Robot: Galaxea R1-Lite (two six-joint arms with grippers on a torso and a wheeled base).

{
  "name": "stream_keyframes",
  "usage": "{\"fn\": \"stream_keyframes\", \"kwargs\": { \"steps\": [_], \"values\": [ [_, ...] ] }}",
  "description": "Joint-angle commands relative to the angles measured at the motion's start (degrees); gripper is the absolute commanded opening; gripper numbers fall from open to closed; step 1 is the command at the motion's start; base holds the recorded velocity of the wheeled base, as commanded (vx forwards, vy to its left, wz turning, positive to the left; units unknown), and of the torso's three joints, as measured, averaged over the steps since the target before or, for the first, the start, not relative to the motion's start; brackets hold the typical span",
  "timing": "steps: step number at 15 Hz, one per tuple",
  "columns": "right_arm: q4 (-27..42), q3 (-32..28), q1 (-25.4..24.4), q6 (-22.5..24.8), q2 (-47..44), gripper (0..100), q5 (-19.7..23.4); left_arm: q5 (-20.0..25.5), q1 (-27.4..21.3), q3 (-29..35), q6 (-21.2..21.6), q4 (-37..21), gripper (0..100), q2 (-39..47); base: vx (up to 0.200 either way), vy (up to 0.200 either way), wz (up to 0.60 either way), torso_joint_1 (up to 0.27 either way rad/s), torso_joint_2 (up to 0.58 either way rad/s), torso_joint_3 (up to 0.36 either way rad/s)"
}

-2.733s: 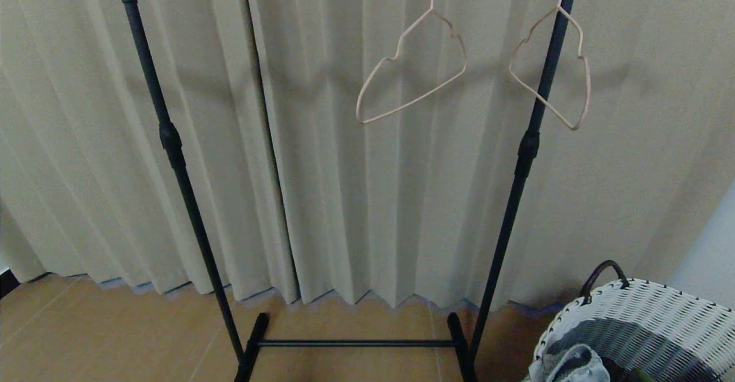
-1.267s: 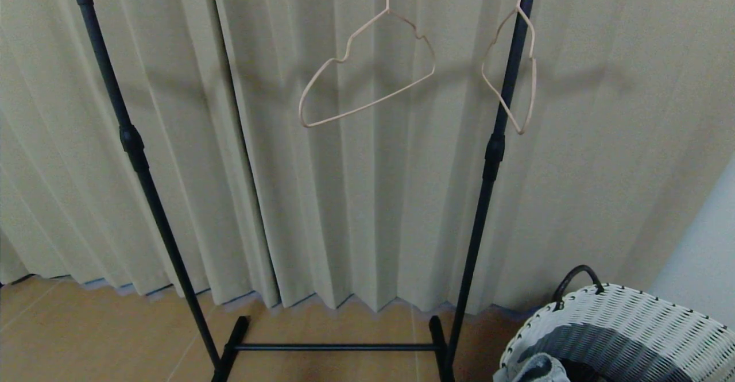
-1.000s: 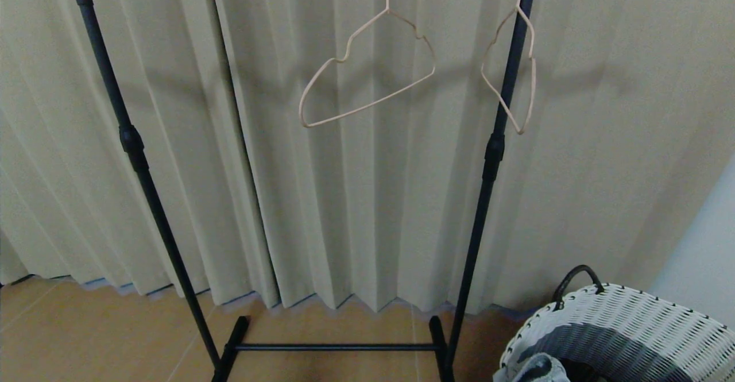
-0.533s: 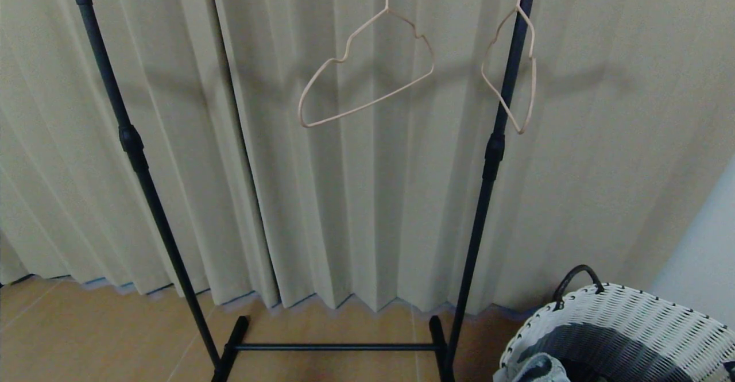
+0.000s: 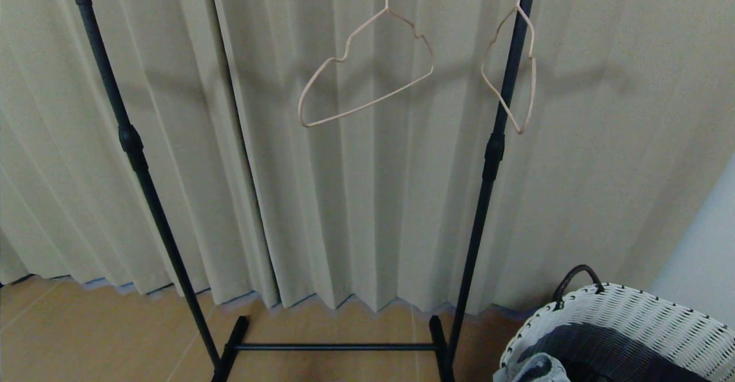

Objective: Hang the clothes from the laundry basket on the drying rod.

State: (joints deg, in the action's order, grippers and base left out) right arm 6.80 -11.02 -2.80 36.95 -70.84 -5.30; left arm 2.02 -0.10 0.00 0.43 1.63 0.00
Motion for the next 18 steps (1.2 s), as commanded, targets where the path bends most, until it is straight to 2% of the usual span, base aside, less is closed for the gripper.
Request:
{"fn": "stream_keyframes", "kwargs": {
  "steps": [1, 6, 10, 11, 14, 16, 18],
  "values": [
    [-0.65, -0.41, 1.13, 0.05, -5.36, 100, 0.03, 0.0, 0.01, 0.0, 0.01, 0.04, 100, 0.0, 0.0, 0.0, 0.0, 0.0, 0.0, 0.0],
    [-8.65, 0.3, 5.0, -0.04, -13.89, 100, 0.03, 0.0, 0.01, 0.0, 0.01, -0.05, 100, 0.0, 0.0, 0.0, 0.0, 0.0, 0.0, 0.0],
    [-11.37, 0.56, 5.53, -0.04, -15.38, 100, 0.12, -0.09, 0.01, 0.0, -0.08, 0.04, 100, 0.0, 0.0, 0.0, 0.0, 0.0, 0.0, 0.0],
    [-11.37, 0.65, 5.53, -0.04, -15.29, 0, 0.21, -0.09, 0.01, 0.0, -0.08, 0.04, 100, 0.0, 0.0, 0.0, 0.0, 0.0, 0.0, 0.0],
    [-11.64, 0.21, 5.53, -0.04, -15.03, 0, 0.47, -0.09, 0.01, 0.0, -0.08, 0.04, 100, 0.0, 0.0, 0.0, 0.0, 0.0, 0.0, 0.0],
    [-14.19, 1.0, 5.53, -0.12, -14.06, 0, 0.64, -0.09, 0.01, 0.0, -0.08, 0.04, 100, 0.0, 0.0, 0.0, 0.0, 0.0, 0.0, 0.0],
    [-15.15, 1.97, 5.53, -0.3, -10.9, 0, 0.73, -0.09, 0.01, 0.0, -0.08, 0.04, 100, 0.0, 0.0, 0.0, 0.0, 0.0, 0.0, 0.0]
  ]
}}
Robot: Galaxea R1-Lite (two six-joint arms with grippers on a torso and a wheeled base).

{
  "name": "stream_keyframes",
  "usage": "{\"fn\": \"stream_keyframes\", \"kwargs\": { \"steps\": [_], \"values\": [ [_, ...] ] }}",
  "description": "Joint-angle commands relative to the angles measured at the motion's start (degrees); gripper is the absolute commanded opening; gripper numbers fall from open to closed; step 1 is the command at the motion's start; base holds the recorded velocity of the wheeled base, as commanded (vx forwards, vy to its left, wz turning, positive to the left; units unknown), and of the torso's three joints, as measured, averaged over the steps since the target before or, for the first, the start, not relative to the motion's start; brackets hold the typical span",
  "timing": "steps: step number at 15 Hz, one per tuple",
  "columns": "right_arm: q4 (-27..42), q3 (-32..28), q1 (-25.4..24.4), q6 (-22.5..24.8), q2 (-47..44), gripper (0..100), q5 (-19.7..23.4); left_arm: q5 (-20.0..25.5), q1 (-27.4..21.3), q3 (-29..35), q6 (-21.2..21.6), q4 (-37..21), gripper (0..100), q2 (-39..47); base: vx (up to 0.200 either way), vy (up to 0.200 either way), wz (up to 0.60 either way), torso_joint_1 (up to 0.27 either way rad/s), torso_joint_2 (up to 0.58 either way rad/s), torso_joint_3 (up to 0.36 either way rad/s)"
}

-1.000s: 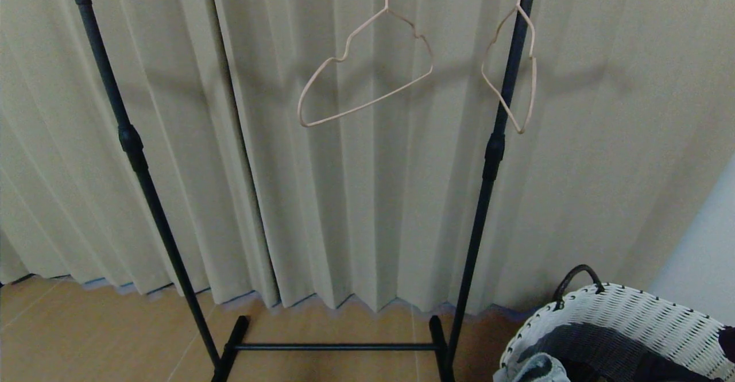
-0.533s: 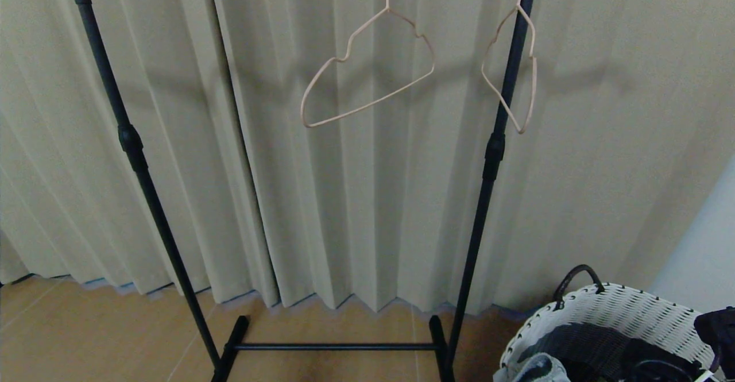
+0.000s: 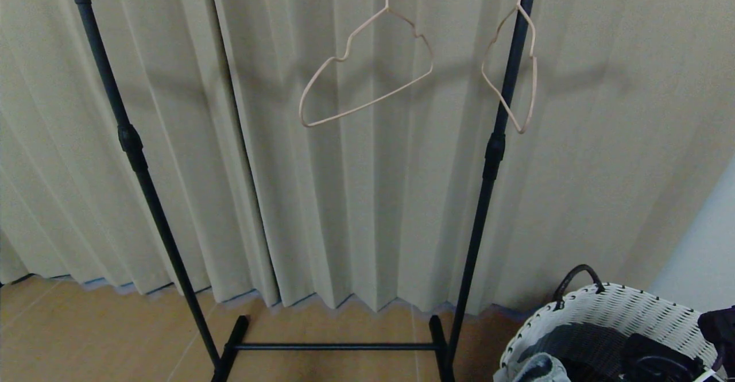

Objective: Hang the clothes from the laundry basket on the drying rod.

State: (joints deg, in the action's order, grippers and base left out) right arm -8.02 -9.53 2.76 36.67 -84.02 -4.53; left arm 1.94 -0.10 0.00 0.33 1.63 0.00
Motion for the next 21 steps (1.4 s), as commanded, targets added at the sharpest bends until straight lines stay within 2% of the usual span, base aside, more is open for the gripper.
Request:
{"fn": "stream_keyframes", "kwargs": {
  "steps": [1, 3, 4, 7, 9, 10, 20, 21],
  "values": [
    [-0.33, 1.36, -0.03, -0.11, 7.11, 0, 1.02, 0.0, 0.01, 0.0, 0.02, 0.04, 100, 0.0, 0.0, 0.0, 0.0, 0.0, 0.0, 0.0],
    [0.02, 1.62, -0.03, -0.37, 10.45, 0, 2.25, 0.0, 0.01, 0.0, 0.02, 0.04, 100, 0.0, 0.0, 0.0, 0.0, 0.0, 0.0, 0.0],
    [0.2, 1.62, -0.03, -3.36, 18.28, 0, 5.15, -0.09, 0.01, 0.0, 0.02, 0.04, 100, 0.0, 0.0, 0.0, 0.0, 0.0, 0.0, 0.0],
    [0.29, -0.22, -0.03, -11.8, 28.73, 0, 8.93, -0.09, 0.01, 0.0, -0.07, 0.04, 100, 0.0, 0.0, 0.0, 0.0, 0.0, 0.0, 0.0],
    [0.29, -2.77, -0.12, -16.89, 32.87, 0, 9.46, 0.0, 0.01, 0.0, 0.02, 0.04, 100, 0.0, 0.0, 0.0, 0.0, 0.0, 0.0, 0.0],
    [0.37, -4.18, -0.12, -17.95, 34.18, 0, 9.46, 0.0, 0.01, 0.0, 0.02, 0.04, 100, 0.0, 0.0, 0.0, 0.0, 0.0, 0.0, 0.0],
    [0.11, -5.58, -0.12, -18.04, 36.56, 0, 9.19, 0.0, 0.01, 0.0, 0.02, 0.04, 100, 0.0, -0.2, 0.0, 0.0, 0.002, 0.0, 0.003],
    [0.11, -5.67, -0.12, -18.04, 36.56, 0, 9.19, 0.0, 0.01, 0.0, 0.02, 0.04, 100, 0.0, 0.0, 0.0, 0.0, 0.0, 0.0, 0.0]
  ]
}}
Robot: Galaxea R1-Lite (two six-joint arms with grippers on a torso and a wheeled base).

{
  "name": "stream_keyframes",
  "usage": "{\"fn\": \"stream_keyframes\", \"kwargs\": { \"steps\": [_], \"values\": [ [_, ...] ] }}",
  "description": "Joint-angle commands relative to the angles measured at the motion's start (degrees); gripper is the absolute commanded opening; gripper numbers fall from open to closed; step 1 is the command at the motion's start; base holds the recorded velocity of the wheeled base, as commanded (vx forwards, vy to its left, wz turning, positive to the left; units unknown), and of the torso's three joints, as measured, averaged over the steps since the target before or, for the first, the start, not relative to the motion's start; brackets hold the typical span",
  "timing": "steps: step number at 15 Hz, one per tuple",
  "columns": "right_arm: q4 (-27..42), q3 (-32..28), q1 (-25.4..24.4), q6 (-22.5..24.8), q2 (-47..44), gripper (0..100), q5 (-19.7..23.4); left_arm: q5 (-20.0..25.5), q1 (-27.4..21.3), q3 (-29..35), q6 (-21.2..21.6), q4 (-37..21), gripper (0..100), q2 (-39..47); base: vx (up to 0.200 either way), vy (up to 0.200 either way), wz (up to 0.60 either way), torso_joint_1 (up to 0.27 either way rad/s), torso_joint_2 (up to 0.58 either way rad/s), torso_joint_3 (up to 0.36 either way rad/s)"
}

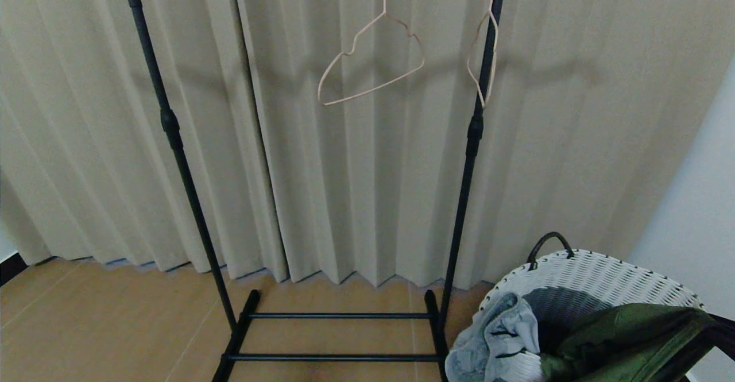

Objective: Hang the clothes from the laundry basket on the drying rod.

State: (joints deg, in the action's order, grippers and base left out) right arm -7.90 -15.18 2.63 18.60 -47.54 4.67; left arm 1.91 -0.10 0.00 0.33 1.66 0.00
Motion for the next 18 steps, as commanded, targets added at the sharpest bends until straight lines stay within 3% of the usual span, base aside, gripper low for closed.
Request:
{"fn": "stream_keyframes", "kwargs": {
  "steps": [1, 5, 13, 18],
  "values": [
    [-0.01, -0.03, 0.0, 0.03, 0.17, 0, -0.01, 0.02, 0.01, 0.0, 0.02, 0.01, 100, 0.0, 0.0, 0.0, 0.0, 0.0, 0.0, 0.0],
    [-0.01, -0.12, 0.0, 0.03, 0.17, 0, -0.01, 0.11, 0.01, 0.0, 0.11, 0.01, 100, 0.0, 0.0, 0.0, 0.0, 0.0, 0.0, 0.0],
    [0.08, -0.12, 0.0, 0.12, 0.26, 0, -0.1, 0.02, 0.01, 0.0, 0.02, 0.01, 100, 0.0, 0.0, 0.2, 0.0, 0.004, 0.0, 0.0],
    [-0.1, -1.26, 0.0, 0.12, 0.17, 0, -0.01, 0.37, 0.01, 0.0, 0.9, 0.01, 100, 0.0, 0.0, 0.0, 0.0, 0.0, 0.0, 0.0]
  ]
}}
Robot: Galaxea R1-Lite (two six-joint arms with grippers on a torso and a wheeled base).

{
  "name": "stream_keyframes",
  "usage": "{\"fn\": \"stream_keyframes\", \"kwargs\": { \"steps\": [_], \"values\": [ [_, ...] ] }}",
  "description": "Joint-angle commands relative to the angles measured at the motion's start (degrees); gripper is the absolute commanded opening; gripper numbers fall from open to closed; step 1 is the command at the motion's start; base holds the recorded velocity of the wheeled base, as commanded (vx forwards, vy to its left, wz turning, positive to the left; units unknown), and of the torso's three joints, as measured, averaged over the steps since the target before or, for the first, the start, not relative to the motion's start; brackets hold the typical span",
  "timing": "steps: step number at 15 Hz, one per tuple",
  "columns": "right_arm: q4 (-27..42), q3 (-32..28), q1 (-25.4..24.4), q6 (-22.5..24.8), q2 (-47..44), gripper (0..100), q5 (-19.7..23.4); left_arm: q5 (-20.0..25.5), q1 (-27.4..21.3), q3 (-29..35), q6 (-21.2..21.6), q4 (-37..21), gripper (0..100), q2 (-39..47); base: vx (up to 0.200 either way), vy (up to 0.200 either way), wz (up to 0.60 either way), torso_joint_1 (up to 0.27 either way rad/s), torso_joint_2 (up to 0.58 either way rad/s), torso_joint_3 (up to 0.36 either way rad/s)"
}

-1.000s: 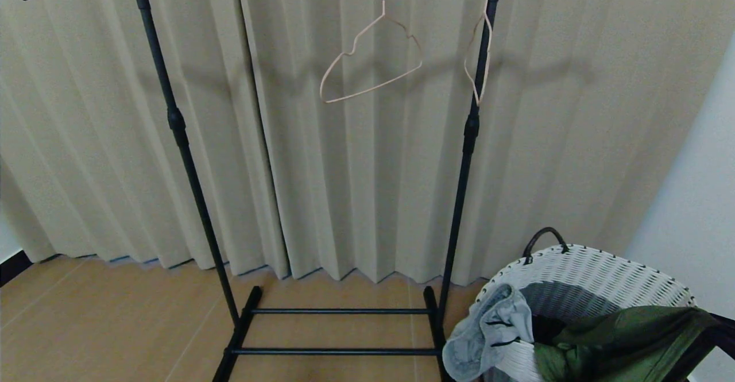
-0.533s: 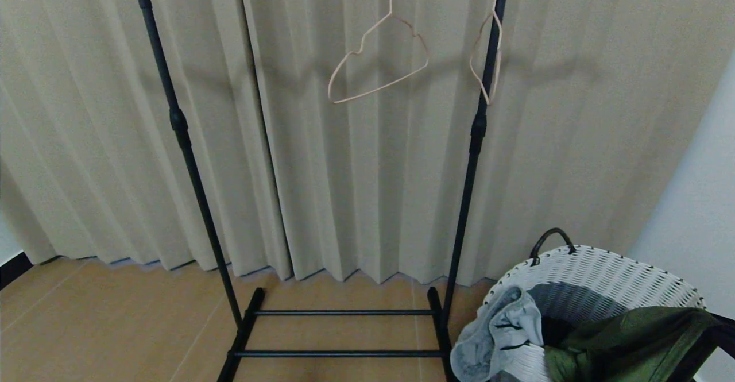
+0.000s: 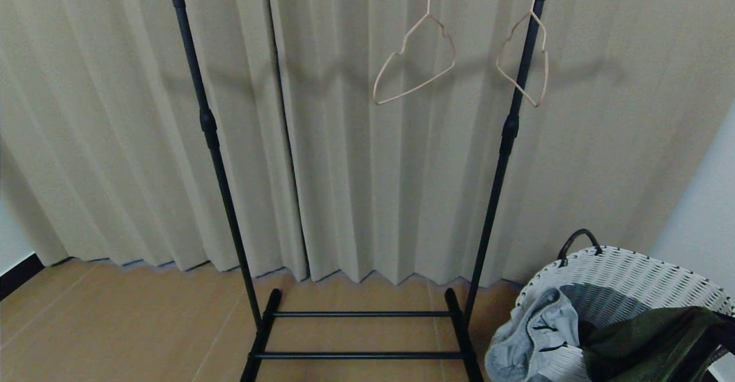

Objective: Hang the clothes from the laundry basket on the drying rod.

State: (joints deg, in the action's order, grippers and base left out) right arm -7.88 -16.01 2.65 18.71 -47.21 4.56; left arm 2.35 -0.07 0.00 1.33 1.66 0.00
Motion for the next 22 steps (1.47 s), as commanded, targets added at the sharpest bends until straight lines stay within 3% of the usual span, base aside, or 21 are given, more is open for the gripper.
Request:
{"fn": "stream_keyframes", "kwargs": {
  "steps": [1, 5, 6, 10, 12, 14, 15, 18, 21, 22],
  "values": [
    [-0.21, -1.31, -0.1, 0.01, -0.07, 0, 0.19, 0.2, -0.01, 0.0, 0.78, -0.08, 100, 0.0, 0.0, 0.0, 0.0, 0.0, 0.0, 0.0],
    [0.32, -6.23, -1.15, 0.01, -0.77, 0, 0.63, 0.28, -0.01, 0.0, 2.36, -0.16, 100, 0.18, 0.0, 0.0, 0.0, 0.0, 0.0, 0.0],
    [0.58, -8.25, -3.7, 0.01, -0.86, 0, 1.15, 0.46, -0.01, 0.0, 5.88, -0.08, 100, 0.09, 0.0, 0.0, 0.0, 0.0, 0.0, 0.0],
    [6.56, -14.93, -11.26, -0.08, -0.77, 0, 1.15, 8.46, -0.01, 0.0, 9.31, 0.89, 100, 0.09, 0.0, 0.0, 0.0, 0.0, 0.0, 0.0],
    [9.63, -19.5, -15.04, -0.96, -1.74, 0, 1.15, 13.29, -0.28, 4.04, 10.71, 1.07, 100, 1.05, 0.0, 0.0, 0.0, 0.0, 0.0, 0.0],
    [9.72, -21.52, -17.5, -2.98, -3.06, 0, 1.24, 15.4, -0.37, 9.14, 10.62, 1.15, 100, 6.42, 0.0, 0.0, 0.0, 0.0, 0.0, 0.0],
    [9.63, -22.84, -19.43, -6.23, -4.29, 0, 1.15, 15.58, -0.89, 13.62, 10.1, 1.24, 100, 11.95, 0.0, 0.0, 0.0, 0.0, 0.0, 0.0],
    [9.19, -24.86, -24.09, -12.82, -6.66, 0, 1.15, 15.49, -5.64, 20.3, 7.81, 6.08, 100, 25.05, 0.0, 0.0, 0.0, 0.0, 0.0, 0.0],
    [9.11, -28.64, -25.58, -14.67, -9.48, 0, 1.24, 15.49, -13.46, 23.55, 4.91, 15.04, 100, 41.13, 0.0, 0.0, 0.0, 0.0, 0.0, 0.0],
    [9.11, -29.78, -25.58, -14.58, -10.62, 0, 1.24, 14.96, -18.3, 24.79, 4.21, 17.94, 100, 48.34, 0.0, 0.0, 0.0, 0.0, 0.0, 0.0]
  ]
}}
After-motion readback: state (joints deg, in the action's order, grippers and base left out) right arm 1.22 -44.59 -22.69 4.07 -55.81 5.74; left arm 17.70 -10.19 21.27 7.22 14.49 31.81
